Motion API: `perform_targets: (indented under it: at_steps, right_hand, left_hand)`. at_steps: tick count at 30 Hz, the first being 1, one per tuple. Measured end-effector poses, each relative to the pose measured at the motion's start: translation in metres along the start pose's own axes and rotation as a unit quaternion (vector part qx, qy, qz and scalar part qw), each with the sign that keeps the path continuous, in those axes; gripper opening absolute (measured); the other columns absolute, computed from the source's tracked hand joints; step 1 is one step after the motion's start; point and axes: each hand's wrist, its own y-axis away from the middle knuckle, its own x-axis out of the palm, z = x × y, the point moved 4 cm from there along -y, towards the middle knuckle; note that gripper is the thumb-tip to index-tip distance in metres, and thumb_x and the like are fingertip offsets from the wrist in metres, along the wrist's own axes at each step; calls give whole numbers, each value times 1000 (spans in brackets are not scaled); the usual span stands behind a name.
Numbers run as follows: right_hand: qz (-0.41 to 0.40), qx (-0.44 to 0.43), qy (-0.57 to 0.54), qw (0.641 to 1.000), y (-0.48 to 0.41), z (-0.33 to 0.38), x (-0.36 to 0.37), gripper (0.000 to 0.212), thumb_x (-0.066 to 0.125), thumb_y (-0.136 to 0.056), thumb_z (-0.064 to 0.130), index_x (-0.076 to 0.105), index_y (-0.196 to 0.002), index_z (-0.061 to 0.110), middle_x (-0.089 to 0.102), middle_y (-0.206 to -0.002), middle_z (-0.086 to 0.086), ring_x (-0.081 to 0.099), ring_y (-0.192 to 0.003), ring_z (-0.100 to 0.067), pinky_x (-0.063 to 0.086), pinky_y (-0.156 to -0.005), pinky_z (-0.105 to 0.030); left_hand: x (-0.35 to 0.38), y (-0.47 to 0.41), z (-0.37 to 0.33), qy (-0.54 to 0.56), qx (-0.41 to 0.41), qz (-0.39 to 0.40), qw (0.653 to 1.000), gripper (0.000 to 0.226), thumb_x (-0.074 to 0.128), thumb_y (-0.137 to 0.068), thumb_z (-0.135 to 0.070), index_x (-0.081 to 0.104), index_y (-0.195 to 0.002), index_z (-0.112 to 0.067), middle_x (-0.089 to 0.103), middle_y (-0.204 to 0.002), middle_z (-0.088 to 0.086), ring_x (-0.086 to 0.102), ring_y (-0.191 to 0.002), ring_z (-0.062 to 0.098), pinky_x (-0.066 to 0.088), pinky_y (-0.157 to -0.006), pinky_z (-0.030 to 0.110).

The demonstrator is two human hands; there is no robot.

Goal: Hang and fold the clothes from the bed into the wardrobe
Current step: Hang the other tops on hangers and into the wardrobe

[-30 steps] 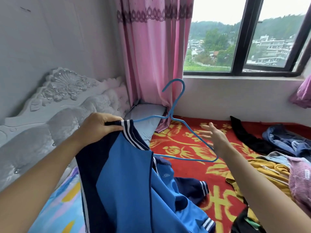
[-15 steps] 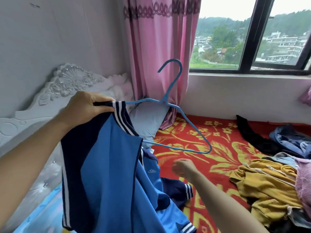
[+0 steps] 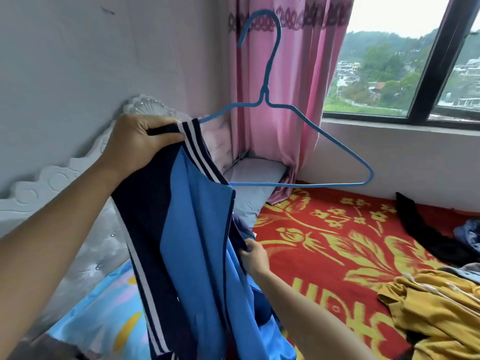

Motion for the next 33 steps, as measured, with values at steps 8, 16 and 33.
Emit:
perform_targets:
  at_steps: [8,16,33]
  right_hand:
    - [-175,-11,-239,955,-26,20,-193,24,65,-77,-9,60,-64,11,58,-48,5,50,-45,-5,42,-46,-17]
    - [-231,-47,-93,968,-12,86,-295,27,73,-66,-4,55,-52,11,46,-52,-2,41,-52,-15,38,-50,-22]
    - [-297,-203,-48,932,77,202,-250,34,61,-82,7,36,-62,16,40,-61,0,37,-58,-13,29,-53,-27]
  left_hand:
    - [-16,22,45,-1,-80,-22,997,30,73,-74,-4,70,-98,-21,68,-95,-12,50,-75,-30,36,-78,-6]
    - [4,21,62,38,-76,-41,996,41,74,-74,-2,69,-85,-42,67,-83,-26,52,-77,-28,37,-75,-5]
    - [94,-3,19,-310,12,-51,949,14,75,-71,3,62,-73,2,52,-54,16,52,-43,33,34,-39,28]
